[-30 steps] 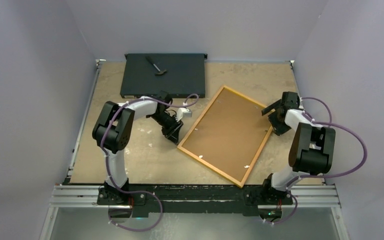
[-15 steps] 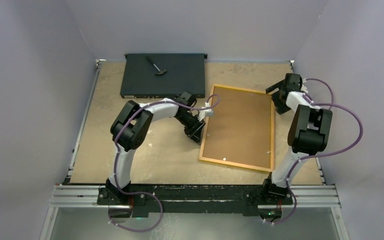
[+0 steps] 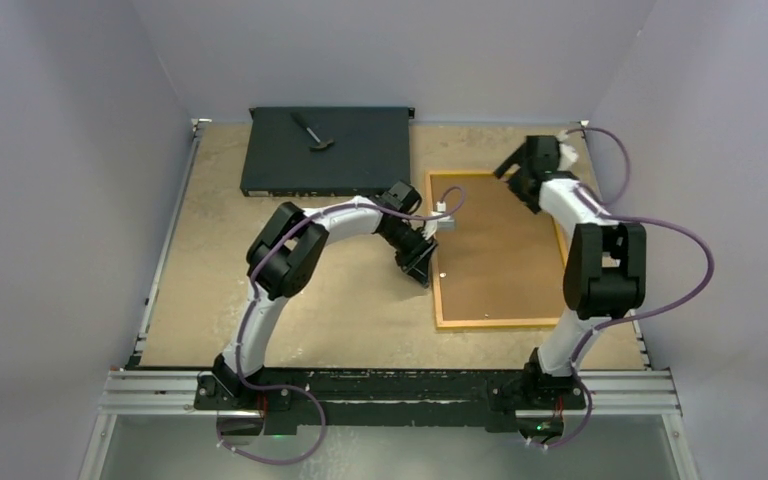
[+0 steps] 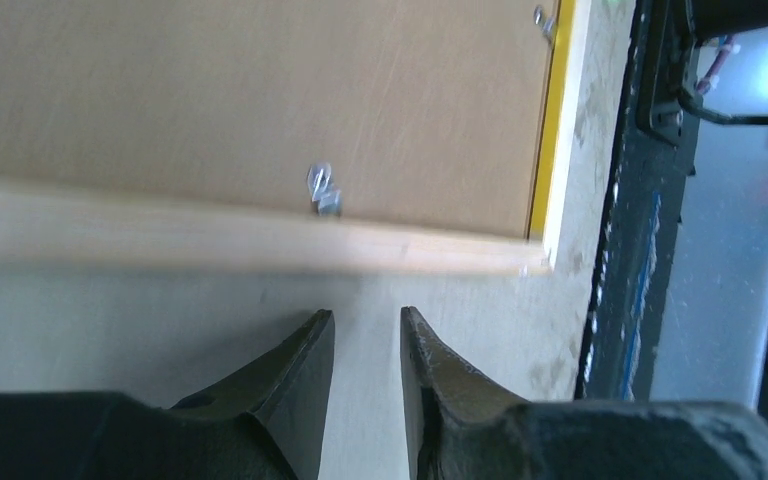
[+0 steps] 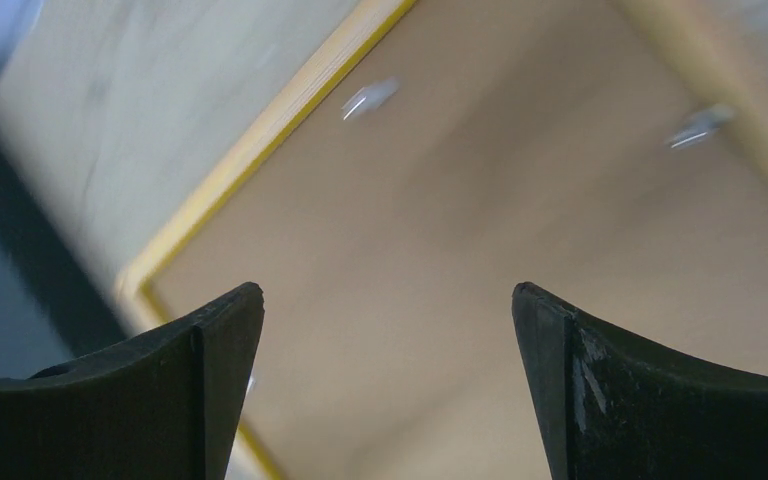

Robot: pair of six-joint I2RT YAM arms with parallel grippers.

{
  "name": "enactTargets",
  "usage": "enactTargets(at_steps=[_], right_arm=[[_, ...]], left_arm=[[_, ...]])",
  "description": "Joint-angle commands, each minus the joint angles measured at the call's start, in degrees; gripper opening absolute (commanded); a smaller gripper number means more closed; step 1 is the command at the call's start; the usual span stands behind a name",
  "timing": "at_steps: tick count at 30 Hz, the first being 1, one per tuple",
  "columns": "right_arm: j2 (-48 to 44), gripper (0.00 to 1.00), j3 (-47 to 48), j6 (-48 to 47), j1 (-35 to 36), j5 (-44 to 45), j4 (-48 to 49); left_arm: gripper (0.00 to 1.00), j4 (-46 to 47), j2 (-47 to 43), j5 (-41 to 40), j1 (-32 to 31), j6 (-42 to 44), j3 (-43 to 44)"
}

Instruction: Put the photo into the frame

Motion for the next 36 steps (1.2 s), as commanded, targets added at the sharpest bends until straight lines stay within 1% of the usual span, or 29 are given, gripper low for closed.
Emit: enactTargets(at_steps=[1, 4, 8, 12, 14, 19, 21, 24, 26, 31, 32, 36], right_arm=[[-4.39, 0.95, -2.27, -5.17, 12.08, 0.42, 1.65], [-4.55, 0.92, -2.14, -6.92, 17.99, -0.74, 1.84], [-2.55, 0.87, -1.43, -8.04, 24.08, -1.74, 1.40], [0.39, 0.81, -0.13, -9.40, 28.32, 0.19, 0.16], [2.02, 0.78, 1.30, -9.86, 29.84, 2.26, -2.27], [4.86, 0.65, 2.53, -12.04, 31.47, 3.12, -2.87], [6.06, 0.60, 3.01, -12.65, 31.93, 3.48, -2.83], [7.59, 0.57, 3.81, -13.73, 33.13, 5.15, -2.90], [8.20, 0.51, 4.67, -14.14, 34.23, 7.29, -3.75], [8.23, 0.30, 4.77, -15.46, 37.34, 11.84, -5.11], [8.15, 0.27, 4.52, -15.52, 37.51, 12.16, -5.26], [7.83, 0.26, 2.97, -15.63, 37.74, 12.93, -5.61]], left_arm=[[0.30, -11.78, -8.08, -0.01, 8.10, 5.19, 2.65], [0.32, -18.85, -15.14, -2.17, 15.19, 9.33, 4.76], [0.36, -22.41, -23.10, -6.03, 23.51, 10.10, 5.45], [0.37, -28.63, -24.72, -10.36, 29.32, 12.61, 8.15], [0.37, -29.69, -24.99, -10.30, 32.44, 12.18, 8.15], [0.37, -31.31, -25.23, -8.88, 38.50, 11.97, 8.37], [0.37, -30.40, -26.07, -9.33, 39.74, 11.64, 7.82], [0.38, -28.32, -27.69, -11.06, 40.08, 11.11, 6.58], [0.38, -26.61, -28.85, -11.97, 40.03, 10.50, 5.70], [0.38, -26.13, -29.48, -11.84, 40.03, 9.29, 5.45], [0.38, -26.13, -29.44, -11.76, 40.06, 9.29, 5.41], [0.39, -26.34, -29.54, -10.71, 40.03, 9.39, 5.27]])
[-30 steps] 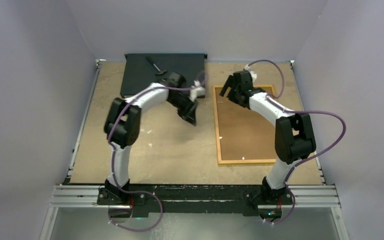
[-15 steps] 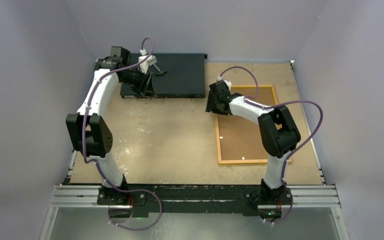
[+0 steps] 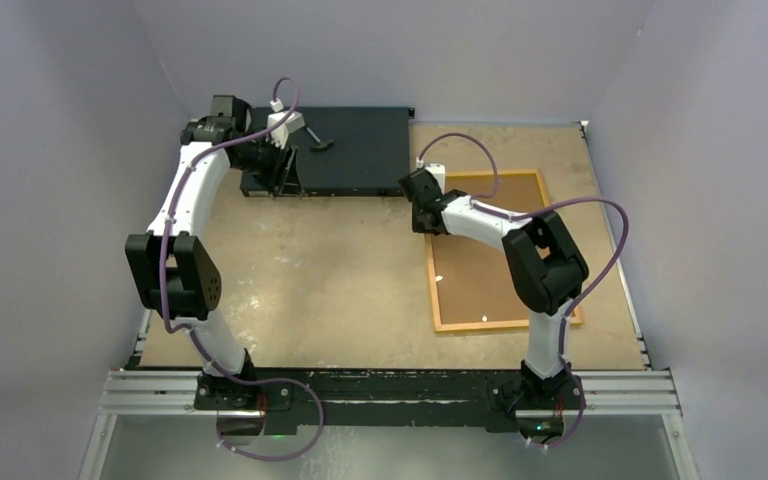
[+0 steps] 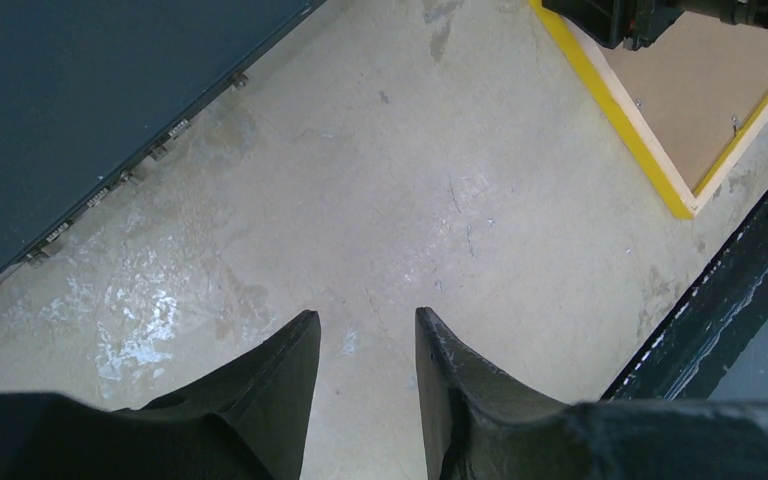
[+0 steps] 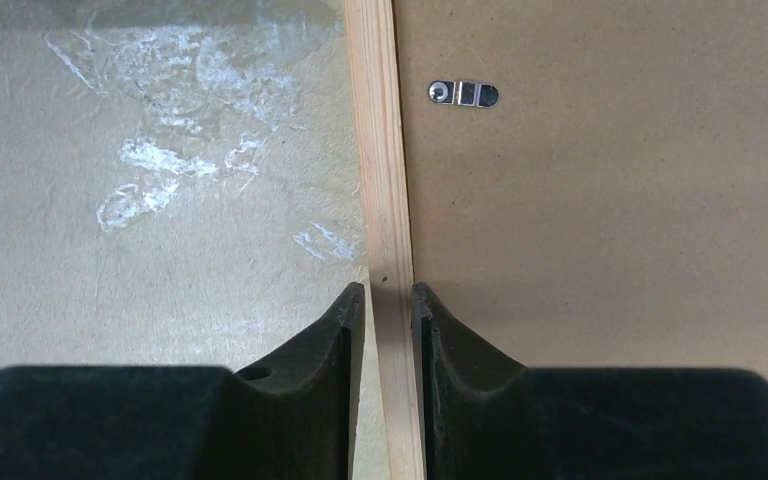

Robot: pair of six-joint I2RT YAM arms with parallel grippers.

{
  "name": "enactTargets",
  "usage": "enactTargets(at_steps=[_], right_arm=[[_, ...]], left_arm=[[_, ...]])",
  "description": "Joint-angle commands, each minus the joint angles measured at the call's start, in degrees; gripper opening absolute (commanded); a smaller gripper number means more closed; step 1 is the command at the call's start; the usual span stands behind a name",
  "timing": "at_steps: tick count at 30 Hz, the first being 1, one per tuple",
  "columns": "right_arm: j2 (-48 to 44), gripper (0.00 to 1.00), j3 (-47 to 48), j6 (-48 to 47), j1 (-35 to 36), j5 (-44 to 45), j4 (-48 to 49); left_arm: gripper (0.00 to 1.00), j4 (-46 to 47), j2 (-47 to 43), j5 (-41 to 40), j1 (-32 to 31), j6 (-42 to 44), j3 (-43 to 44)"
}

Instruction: Put the photo into the frame

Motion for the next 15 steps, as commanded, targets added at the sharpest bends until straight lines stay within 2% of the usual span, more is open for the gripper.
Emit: enactTargets(at_steps=[1, 6, 9, 12, 15], right_arm=[[-0.90, 0.26, -0.07, -0.72, 0.72, 2.92, -1.19], [-0.64, 0.39, -0.44, -0.95, 0.79, 3.01, -1.10], [-0.05, 0.37, -0.12, -2.03, 0.96, 3.00, -0.78], [0.06, 0.27, -0.09, -4.24, 1.02, 1.15, -0.43], [-1.10, 0.05, -0.35, -9.09, 0.90, -4.13, -1.28]], left_arm=[[0.39, 0.96, -2.79, 1.65, -0.04, -0.65, -0.24], [0.40, 1.56, -3.51, 2.77, -0.11, -1.29, -0.30], [0.41, 1.53, -3.65, 2.83, -0.12, -1.42, -0.30], [0.42, 1.78, -3.73, 2.83, -0.15, -1.48, -0.42], [0.42, 2.52, -3.74, 2.95, -0.12, -1.68, -0.69]])
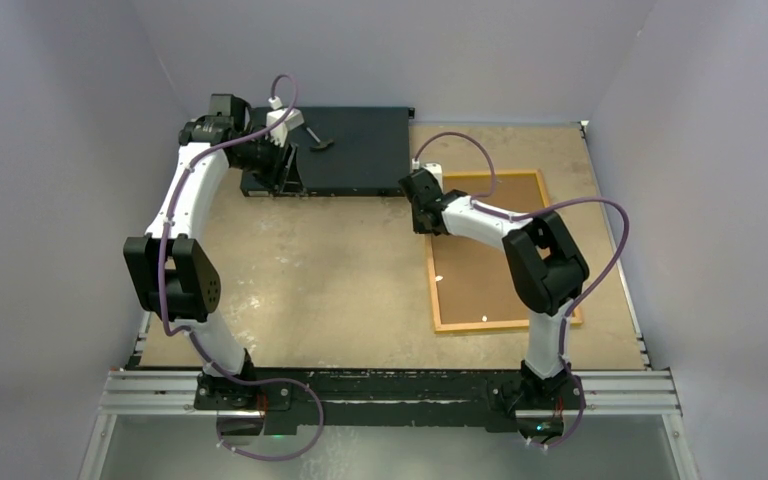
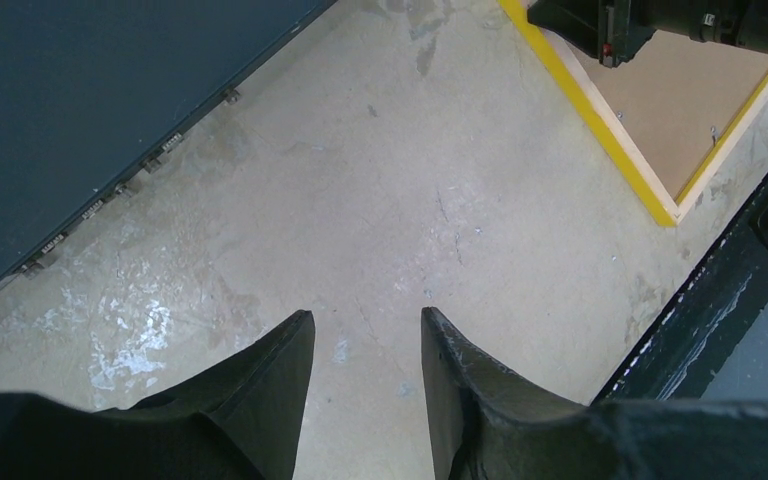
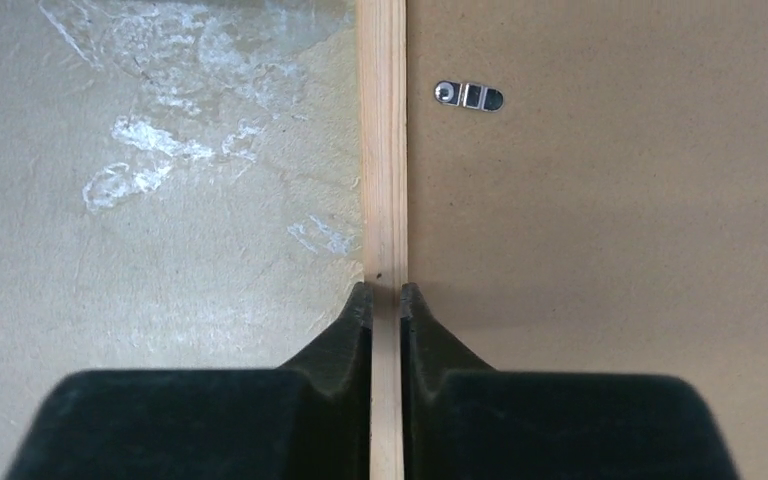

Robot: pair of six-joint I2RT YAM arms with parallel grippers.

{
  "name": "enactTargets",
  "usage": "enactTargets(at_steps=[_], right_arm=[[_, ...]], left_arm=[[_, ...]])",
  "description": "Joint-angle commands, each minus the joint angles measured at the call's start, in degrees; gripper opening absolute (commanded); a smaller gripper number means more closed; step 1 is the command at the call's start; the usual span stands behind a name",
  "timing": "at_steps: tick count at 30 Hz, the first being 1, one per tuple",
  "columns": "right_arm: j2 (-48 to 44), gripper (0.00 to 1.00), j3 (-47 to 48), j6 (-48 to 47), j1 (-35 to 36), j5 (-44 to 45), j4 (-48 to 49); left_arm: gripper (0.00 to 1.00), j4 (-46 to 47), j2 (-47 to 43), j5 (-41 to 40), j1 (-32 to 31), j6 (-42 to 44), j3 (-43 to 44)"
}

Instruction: Put the photo into the frame

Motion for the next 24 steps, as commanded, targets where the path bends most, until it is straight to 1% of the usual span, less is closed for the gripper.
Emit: enactTargets(at_steps=[1, 4, 8, 9, 10, 11, 12, 13, 14, 16, 18, 20, 22, 24], right_arm=[[-1.50, 0.00, 0.09, -7.29, 0.28, -3.78, -2.05], [-4.27, 0.00, -0.95, -10.70, 0.20, -3.48, -3.79], [-5.65, 0.00, -1.09, -11.33, -0.15, -4.74, -6.43], [-5.64, 0.07, -0.70, -10.44, -0.13, -4.49, -7.20], [-5.76, 0.32, -0.55, -9.01, -0.13, -3.97, -7.24], [-6.26, 0.54, -0.93, -8.00, -0.15, -3.25, -6.28], [-7.16, 0.69, -1.82, -7.16, -0.06, -3.20, -4.79], [-7.94, 0.78, -2.80, -6.25, -0.06, -4.25, -3.31], [-8.41, 0.82, -3.60, -5.46, -0.07, -5.11, -1.81], [-8.37, 0.84, -4.37, -4.46, -0.07, -5.92, -0.42], [-7.65, 0.78, -4.88, -4.09, 0.02, -5.95, 0.58], [-6.68, 0.69, -5.03, -4.50, 0.10, -6.54, 1.20], [-5.62, 0.65, -5.19, -5.15, 0.33, -6.24, 1.56], [-4.78, 0.64, -5.21, -5.60, 0.59, -5.32, 1.64]], left_arm=[[0.42, 2.38, -2.67, 1.69, -0.16, -0.72, -0.79], [0.43, 2.80, -2.08, 2.16, -0.17, -1.04, -0.85], [0.43, 3.11, -1.33, 3.36, -0.12, -1.59, -0.16], [0.43, 2.94, -1.12, 3.56, -0.16, -1.54, 0.16], [0.43, 2.87, -1.00, 3.83, -0.14, -1.58, 0.46], [0.43, 2.64, -0.96, 3.88, -0.13, -1.33, 0.73], [0.43, 2.50, -1.10, 3.89, -0.14, -1.15, 0.81], [0.43, 2.47, -1.24, 3.89, -0.11, -1.00, 0.71], [0.43, 2.48, -1.49, 3.81, -0.19, -0.81, 0.33], [0.43, 2.59, -2.05, 3.67, -0.17, -0.47, -0.38], [0.43, 2.90, -2.59, 3.63, -0.17, -0.24, -1.11], [0.43, 2.96, -2.88, 3.48, -0.13, -0.10, -1.41], [0.43, 2.84, -3.06, 3.39, -0.10, 0.15, -1.47], [0.43, 2.85, -3.26, 3.24, -0.17, 0.32, -1.50]])
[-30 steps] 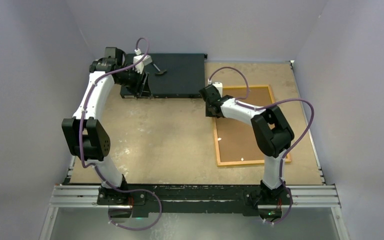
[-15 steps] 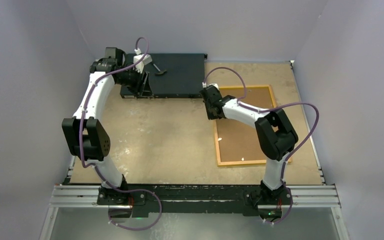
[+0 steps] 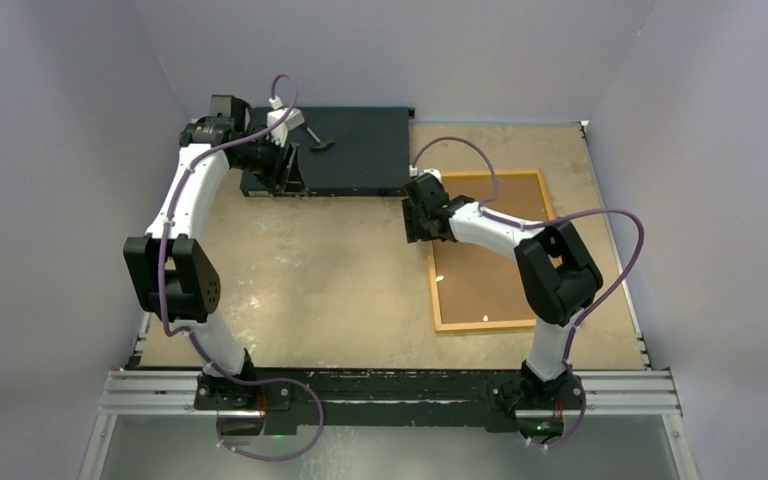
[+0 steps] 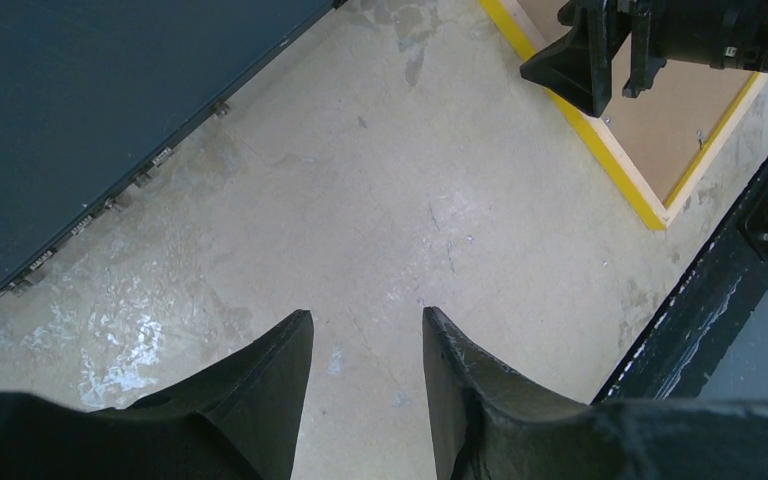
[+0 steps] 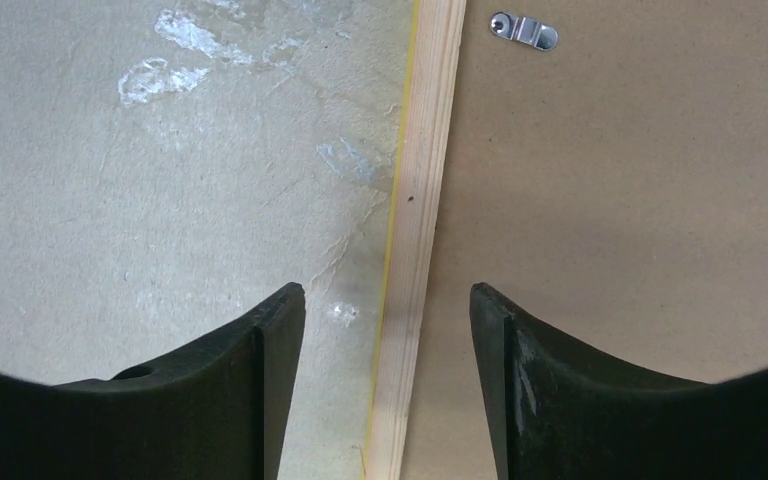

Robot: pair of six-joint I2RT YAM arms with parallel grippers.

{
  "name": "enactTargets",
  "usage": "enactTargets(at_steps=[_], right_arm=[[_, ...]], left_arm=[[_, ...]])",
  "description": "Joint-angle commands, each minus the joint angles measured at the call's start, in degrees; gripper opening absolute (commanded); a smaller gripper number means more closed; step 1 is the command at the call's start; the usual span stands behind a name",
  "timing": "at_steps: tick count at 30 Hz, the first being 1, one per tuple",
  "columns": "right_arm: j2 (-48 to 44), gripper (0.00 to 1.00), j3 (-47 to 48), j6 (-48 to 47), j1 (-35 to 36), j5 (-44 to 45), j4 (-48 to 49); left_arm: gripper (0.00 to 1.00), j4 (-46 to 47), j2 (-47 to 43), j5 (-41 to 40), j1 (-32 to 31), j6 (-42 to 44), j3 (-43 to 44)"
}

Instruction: Put the photo into the frame

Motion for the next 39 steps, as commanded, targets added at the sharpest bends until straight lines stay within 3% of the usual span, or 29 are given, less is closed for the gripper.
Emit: enactTargets(at_steps=[1, 4, 11, 16, 26, 30, 39], right_arm=[[1.43, 0.62, -0.33, -0.06, 0.52, 0.74, 1.57], [2.17, 0.54, -0.35, -0.66, 1.00, 1.86, 1.23], [3.11, 0.16, -0.86, -1.67, 1.87, 3.30, -0.01], [2.11, 0.00, -1.82, -2.63, 2.04, 7.23, -3.57], [-1.42, 0.00, -6.57, -12.42, 2.13, 0.75, -10.08], [-4.20, 0.00, -8.92, -16.17, 2.23, 2.93, -11.35], [-1.28, 0.00, -9.32, -13.66, 2.22, 13.85, -18.05]], left_arm=[[0.43, 1.03, -3.12, 1.27, -0.15, 0.85, -0.44], [0.43, 1.03, -3.23, 1.18, -0.11, 0.86, -0.53], [0.44, 1.83, -2.89, 1.18, -0.12, 0.12, -0.44], [0.44, 2.84, -2.49, 1.75, -0.15, -0.66, -0.88], [0.46, 4.82, -0.79, 3.32, -2.01, -1.19, -3.45], [0.47, 5.41, -0.41, 3.35, -2.45, -1.22, -3.54], [0.47, 5.06, 0.48, 3.09, -3.68, -1.10, -2.28]])
